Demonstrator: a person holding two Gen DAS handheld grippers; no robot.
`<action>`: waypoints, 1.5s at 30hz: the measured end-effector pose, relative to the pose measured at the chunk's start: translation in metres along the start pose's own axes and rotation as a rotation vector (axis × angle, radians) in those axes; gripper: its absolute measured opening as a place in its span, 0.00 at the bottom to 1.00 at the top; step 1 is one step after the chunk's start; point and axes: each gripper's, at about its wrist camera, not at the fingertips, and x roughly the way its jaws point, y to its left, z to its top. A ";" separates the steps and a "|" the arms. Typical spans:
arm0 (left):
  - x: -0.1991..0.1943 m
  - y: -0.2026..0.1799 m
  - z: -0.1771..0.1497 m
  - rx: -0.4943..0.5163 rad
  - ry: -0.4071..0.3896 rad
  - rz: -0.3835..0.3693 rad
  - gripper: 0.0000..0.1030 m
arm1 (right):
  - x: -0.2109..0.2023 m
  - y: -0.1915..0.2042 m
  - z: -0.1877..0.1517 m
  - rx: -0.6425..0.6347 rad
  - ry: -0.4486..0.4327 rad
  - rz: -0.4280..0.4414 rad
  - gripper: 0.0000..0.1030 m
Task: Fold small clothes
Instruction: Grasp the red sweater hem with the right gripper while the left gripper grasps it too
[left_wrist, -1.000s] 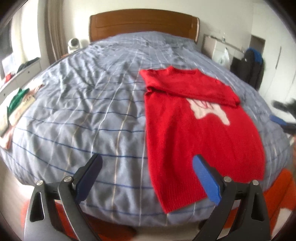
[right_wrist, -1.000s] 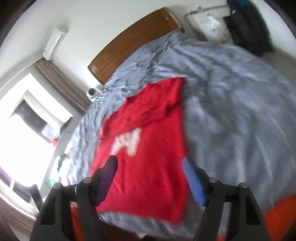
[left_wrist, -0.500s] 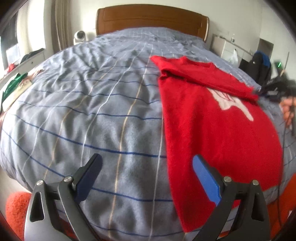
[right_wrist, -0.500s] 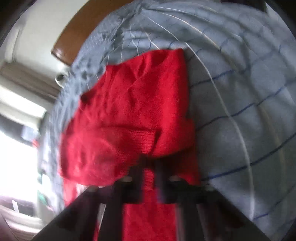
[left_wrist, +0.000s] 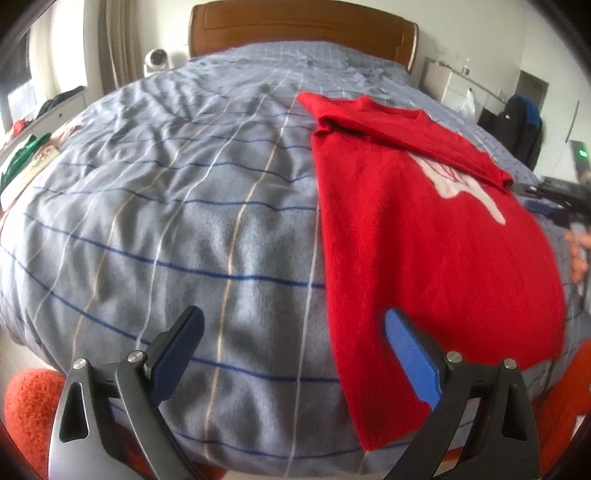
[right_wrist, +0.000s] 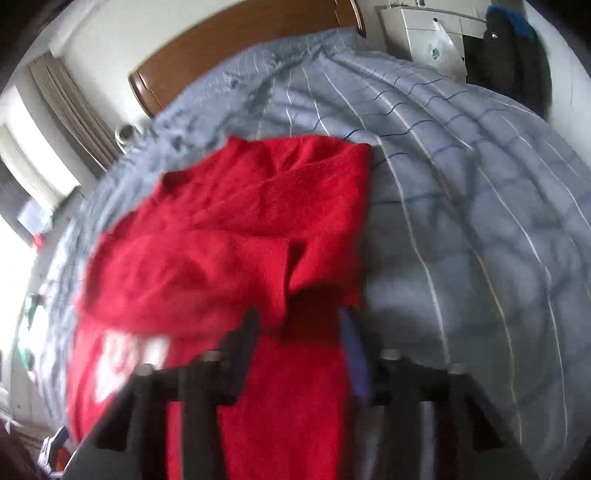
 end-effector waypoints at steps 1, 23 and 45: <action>0.001 -0.001 -0.001 0.007 0.005 0.002 0.96 | -0.008 0.003 -0.005 -0.012 -0.007 0.003 0.50; 0.006 -0.023 -0.023 0.080 0.169 -0.109 0.95 | -0.077 -0.019 -0.171 0.040 0.164 0.224 0.57; 0.022 0.006 0.154 -0.197 0.043 -0.474 0.03 | -0.071 -0.010 -0.020 0.073 -0.072 0.303 0.05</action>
